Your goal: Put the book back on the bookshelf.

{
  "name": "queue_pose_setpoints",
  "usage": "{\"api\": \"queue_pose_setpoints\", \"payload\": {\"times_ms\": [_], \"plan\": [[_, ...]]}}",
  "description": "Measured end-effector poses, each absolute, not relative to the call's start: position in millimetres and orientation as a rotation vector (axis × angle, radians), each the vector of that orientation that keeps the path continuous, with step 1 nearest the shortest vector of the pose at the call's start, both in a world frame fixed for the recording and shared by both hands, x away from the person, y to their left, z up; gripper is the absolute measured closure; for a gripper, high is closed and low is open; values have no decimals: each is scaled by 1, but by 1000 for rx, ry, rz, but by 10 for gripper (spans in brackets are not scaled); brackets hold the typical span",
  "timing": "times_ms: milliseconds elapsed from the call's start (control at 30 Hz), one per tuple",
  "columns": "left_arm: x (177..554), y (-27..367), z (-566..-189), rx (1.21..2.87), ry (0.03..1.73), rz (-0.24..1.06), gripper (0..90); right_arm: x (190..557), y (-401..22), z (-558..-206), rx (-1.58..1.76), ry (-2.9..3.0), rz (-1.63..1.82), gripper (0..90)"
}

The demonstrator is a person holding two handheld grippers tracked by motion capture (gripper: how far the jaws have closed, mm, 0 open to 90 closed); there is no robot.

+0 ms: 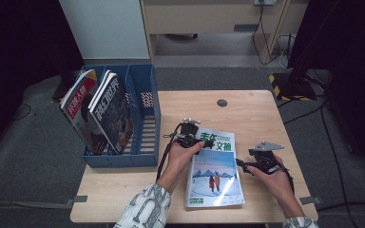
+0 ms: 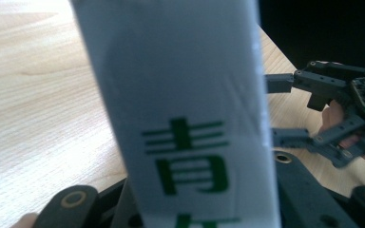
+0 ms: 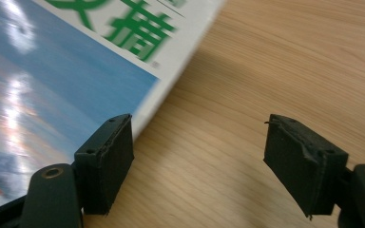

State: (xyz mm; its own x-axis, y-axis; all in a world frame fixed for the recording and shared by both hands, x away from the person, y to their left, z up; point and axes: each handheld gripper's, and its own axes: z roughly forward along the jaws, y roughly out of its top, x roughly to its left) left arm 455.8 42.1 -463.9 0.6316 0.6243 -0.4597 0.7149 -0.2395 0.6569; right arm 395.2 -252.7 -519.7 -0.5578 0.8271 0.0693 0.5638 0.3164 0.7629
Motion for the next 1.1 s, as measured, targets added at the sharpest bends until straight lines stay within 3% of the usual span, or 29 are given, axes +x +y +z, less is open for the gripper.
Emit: {"api": "queue_pose_setpoints", "payload": {"times_ms": [333, 1100], "plan": [[454, 51, -445, 1949, 1025, -90, 722, 400, -265, -532, 1344, 2230, 918, 231], [453, 65, -406, 1930, 965, -37, 734, 402, -267, -538, 1360, 2165, 937, 129]]}}
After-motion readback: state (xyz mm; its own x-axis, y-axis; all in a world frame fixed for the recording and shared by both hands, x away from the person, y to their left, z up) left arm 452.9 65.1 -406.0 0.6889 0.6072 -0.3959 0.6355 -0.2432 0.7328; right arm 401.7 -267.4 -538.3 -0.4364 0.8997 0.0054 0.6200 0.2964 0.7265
